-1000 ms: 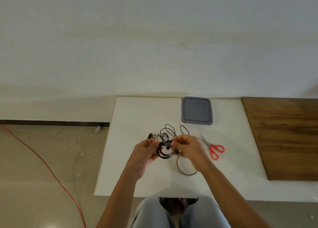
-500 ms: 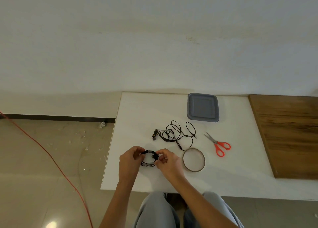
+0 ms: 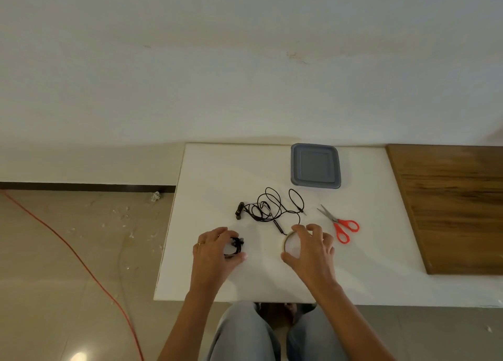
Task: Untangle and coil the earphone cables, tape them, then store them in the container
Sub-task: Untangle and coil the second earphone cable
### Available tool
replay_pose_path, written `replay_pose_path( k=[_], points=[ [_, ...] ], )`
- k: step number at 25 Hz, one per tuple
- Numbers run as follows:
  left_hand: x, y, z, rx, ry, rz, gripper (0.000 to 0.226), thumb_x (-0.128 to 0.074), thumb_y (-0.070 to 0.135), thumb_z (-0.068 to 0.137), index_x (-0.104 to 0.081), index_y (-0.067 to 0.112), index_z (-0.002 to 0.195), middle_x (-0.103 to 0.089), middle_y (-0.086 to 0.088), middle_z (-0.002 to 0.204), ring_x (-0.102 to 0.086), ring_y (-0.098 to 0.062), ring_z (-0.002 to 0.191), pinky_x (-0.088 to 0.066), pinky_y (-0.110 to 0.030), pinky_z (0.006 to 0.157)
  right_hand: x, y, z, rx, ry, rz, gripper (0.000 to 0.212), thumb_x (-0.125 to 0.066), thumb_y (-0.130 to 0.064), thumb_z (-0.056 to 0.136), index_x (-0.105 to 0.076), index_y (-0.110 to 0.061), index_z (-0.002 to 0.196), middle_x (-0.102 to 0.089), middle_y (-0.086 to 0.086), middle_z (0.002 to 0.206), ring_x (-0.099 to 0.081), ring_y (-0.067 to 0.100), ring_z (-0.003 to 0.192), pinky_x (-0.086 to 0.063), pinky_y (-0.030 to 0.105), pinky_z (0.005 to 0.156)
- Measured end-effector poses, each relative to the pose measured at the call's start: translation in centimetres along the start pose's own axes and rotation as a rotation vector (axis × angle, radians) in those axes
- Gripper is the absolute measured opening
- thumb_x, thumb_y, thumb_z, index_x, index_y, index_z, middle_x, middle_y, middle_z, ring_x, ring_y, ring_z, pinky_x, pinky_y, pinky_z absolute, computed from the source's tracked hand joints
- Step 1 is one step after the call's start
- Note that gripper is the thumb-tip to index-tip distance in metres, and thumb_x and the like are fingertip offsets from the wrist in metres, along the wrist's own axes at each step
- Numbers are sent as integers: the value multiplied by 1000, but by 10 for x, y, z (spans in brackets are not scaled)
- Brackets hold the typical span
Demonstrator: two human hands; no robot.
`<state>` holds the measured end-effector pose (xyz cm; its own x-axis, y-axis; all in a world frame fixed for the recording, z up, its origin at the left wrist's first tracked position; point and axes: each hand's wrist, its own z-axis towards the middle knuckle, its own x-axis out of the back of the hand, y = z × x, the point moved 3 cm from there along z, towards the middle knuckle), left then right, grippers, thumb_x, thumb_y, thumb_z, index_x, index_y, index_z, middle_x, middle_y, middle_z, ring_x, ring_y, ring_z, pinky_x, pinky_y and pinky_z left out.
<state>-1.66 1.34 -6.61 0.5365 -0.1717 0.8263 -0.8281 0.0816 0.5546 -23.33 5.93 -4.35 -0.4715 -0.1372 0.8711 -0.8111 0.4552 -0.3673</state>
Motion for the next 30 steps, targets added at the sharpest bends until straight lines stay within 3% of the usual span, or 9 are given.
replay_pose_path(
  k=[6,11,15,18,21,24,26,28,30],
  points=[
    [-1,4,13,120,132,26,40,-80,22,72,-65,20,109,-64,1,117,-52,-29,109,-42,-39,86,-7,5,-1,8,-21,13,64,-73,-34,73,-43,-27,130,-34,5,135,-38,31,118,-43,38,93],
    [-1,7,26,266,163,156,39,-73,36,79,-62,22,113,-60,0,119,-50,-31,111,-38,-41,86,-19,-16,-14,188,-103,-79,78,-70,-35,72,-32,-22,138,-28,5,139,-34,27,124,-39,32,99],
    [-2,8,23,322,135,225,44,-69,43,81,-57,24,120,-56,-1,127,-46,-30,117,-35,-42,90,-26,-19,-16,174,-156,-124,81,-71,-39,72,-29,-21,139,-28,4,139,-31,26,126,-36,33,102],
    [2,12,24,364,93,128,63,-69,50,79,-47,23,131,-44,-4,140,-34,-31,130,-29,-48,100,-7,-18,-1,133,-22,132,68,-75,-38,75,-43,-17,131,-39,5,130,-36,24,118,-38,33,97],
    [11,29,26,280,140,-35,61,-70,44,81,-47,17,131,-45,-7,139,-33,-30,131,-27,-47,103,15,-8,36,-58,163,339,51,-74,-27,80,-51,-6,120,-53,10,117,-49,25,106,-42,30,84],
    [19,49,27,188,127,-179,56,-70,35,83,-49,14,129,-48,-5,135,-37,-27,126,-34,-40,98,18,-6,58,-179,69,398,28,-69,-15,82,-58,-4,106,-64,8,89,-61,23,81,-50,30,64],
    [23,59,30,109,71,-278,51,-69,29,86,-48,16,131,-49,-1,135,-39,-18,124,-36,-31,100,28,-15,62,-95,39,516,6,-63,-7,85,-64,-8,91,-63,1,75,-59,17,70,-46,16,54],
    [31,69,36,0,24,-377,48,-66,22,88,-47,21,132,-50,3,136,-43,-8,118,-35,-15,101,51,-30,62,40,34,656,9,-63,-7,86,-68,-15,84,-66,-3,70,-60,12,67,-47,11,60],
    [45,86,43,-95,-9,-472,49,-65,20,89,-46,25,135,-48,9,140,-42,-4,125,-27,-1,98,83,-46,57,169,-5,741,12,-64,-11,87,-70,-20,83,-71,-2,74,-66,9,67,-52,19,70]
  ],
)
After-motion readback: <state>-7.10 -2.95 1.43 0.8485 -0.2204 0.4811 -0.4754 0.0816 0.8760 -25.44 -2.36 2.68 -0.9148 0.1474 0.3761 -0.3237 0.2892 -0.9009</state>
